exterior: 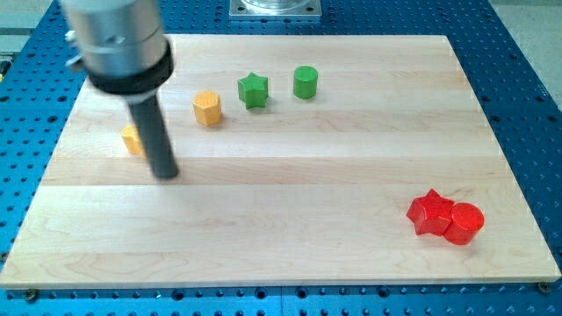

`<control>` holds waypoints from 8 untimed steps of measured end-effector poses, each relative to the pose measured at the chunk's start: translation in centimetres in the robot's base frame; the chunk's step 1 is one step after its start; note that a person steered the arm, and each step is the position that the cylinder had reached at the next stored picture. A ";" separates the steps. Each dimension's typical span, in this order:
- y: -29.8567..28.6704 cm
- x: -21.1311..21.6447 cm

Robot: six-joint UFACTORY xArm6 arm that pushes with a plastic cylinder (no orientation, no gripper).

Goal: Push the yellow heart into the yellow hexagon

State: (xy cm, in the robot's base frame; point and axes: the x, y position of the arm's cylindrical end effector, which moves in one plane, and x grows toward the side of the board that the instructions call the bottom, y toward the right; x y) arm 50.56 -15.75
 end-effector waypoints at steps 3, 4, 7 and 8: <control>-4.8 -6.9; -2.1 -5.6; -4.8 -3.7; -3.1 -5.4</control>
State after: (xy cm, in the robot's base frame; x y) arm 45.19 -18.86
